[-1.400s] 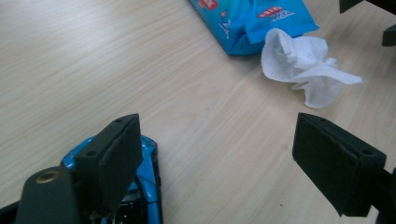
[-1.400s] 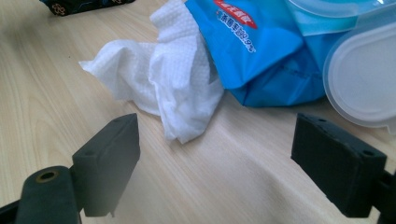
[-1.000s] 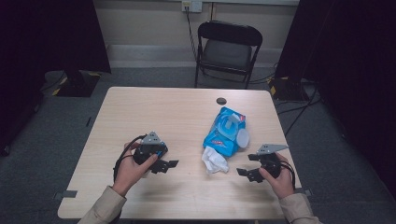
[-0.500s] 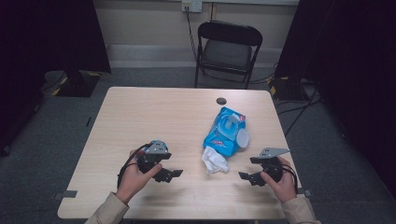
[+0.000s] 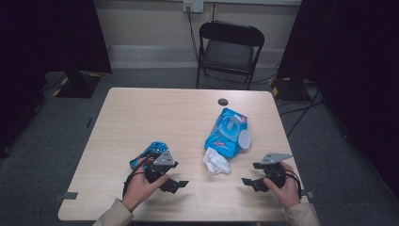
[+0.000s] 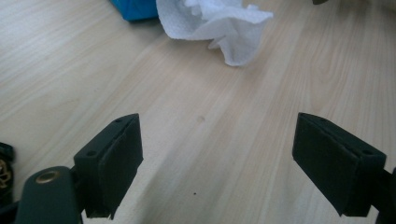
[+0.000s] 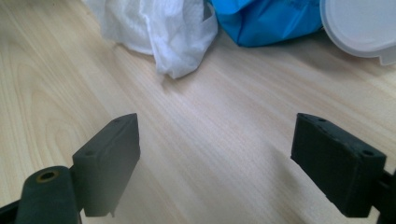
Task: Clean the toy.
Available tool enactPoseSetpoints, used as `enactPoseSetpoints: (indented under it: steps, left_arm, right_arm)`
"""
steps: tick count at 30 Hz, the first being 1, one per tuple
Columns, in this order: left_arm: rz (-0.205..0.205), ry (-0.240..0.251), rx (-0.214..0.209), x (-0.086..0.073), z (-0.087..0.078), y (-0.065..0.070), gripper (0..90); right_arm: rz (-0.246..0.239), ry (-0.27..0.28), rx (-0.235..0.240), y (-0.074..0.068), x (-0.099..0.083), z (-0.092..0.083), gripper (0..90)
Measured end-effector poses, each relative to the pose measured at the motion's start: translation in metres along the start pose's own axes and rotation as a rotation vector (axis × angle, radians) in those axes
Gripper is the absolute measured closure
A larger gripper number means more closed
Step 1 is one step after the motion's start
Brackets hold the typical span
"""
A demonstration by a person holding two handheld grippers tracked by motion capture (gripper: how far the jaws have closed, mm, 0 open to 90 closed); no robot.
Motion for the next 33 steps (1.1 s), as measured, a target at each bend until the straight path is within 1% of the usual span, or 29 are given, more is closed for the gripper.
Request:
enactPoseSetpoints:
  steps: [5, 9, 12, 16, 18, 20, 21, 24, 26, 27, 29, 30, 31, 32, 33]
  left_arm:
    - [0.012, -0.019, -0.011, -0.006, 0.003, 0.005, 15.8]
    - [0.025, -0.026, -0.016, -0.01, 0.006, 0.009, 15.8]
    - [0.04, -0.021, -0.025, -0.012, 0.006, 0.012, 15.8]
    - [0.056, -0.018, -0.012, -0.013, 0.007, 0.013, 15.8]
    - [0.062, -0.022, -0.017, -0.015, 0.008, 0.015, 15.8]
    - [0.082, -0.03, -0.007, -0.017, 0.009, 0.015, 15.8]
    - [0.081, -0.031, -0.01, -0.018, 0.01, 0.017, 15.8]
    - [0.11, -0.033, -0.004, -0.02, 0.012, 0.018, 15.8]
    - [0.114, -0.034, -0.001, -0.021, 0.013, 0.018, 15.8]
    - [0.109, -0.034, -0.003, -0.022, 0.014, 0.018, 15.8]
    - [0.121, -0.037, -0.003, -0.023, 0.014, 0.018, 15.8]
    - [0.119, -0.035, -0.005, -0.023, 0.015, 0.019, 15.8]
    - [0.129, -0.034, -0.007, -0.023, 0.015, 0.02, 15.8]
    - [0.126, -0.027, -0.008, -0.023, 0.016, 0.021, 15.8]
    - [0.138, -0.029, -0.014, -0.023, 0.016, 0.021, 15.8]
  right_arm:
    - [-0.003, -0.011, -0.004, -0.001, -0.003, 0.002, 14.8]
    - [-0.009, -0.02, -0.008, -0.002, -0.005, 0.004, 14.8]
    - [-0.012, -0.024, -0.008, -0.002, -0.006, 0.005, 14.8]
    - [-0.026, -0.04, -0.015, -0.003, -0.008, 0.006, 14.7]
    - [-0.026, -0.045, -0.015, -0.003, -0.009, 0.007, 14.8]
    - [-0.029, -0.048, -0.019, -0.003, -0.01, 0.008, 14.8]
    - [-0.033, -0.057, -0.023, -0.003, -0.011, 0.009, 14.8]
    - [-0.051, -0.067, -0.031, -0.003, -0.013, 0.01, 14.6]
    - [-0.056, -0.072, -0.038, -0.003, -0.013, 0.011, 14.7]
    - [-0.062, -0.072, -0.041, -0.003, -0.013, 0.011, 14.6]
    - [-0.074, -0.064, -0.048, -0.003, -0.014, 0.012, 14.5]
    - [-0.077, -0.061, -0.051, -0.003, -0.014, 0.012, 14.3]
    - [-0.081, -0.059, -0.053, -0.003, -0.014, 0.012, 14.2]
    - [-0.082, -0.057, -0.053, -0.003, -0.015, 0.012, 14.2]
    - [-0.081, -0.054, -0.052, -0.003, -0.015, 0.012, 14.2]
Point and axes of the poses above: each handheld gripper's, and its own axes: z roughly forward along the jaws, x roughly out of its top, y roughly to its right, the point moved 5 cm from there along z, roughly forward along the jaws, and after that the axes turned 15 degrees about x, right-handed, at the moved point
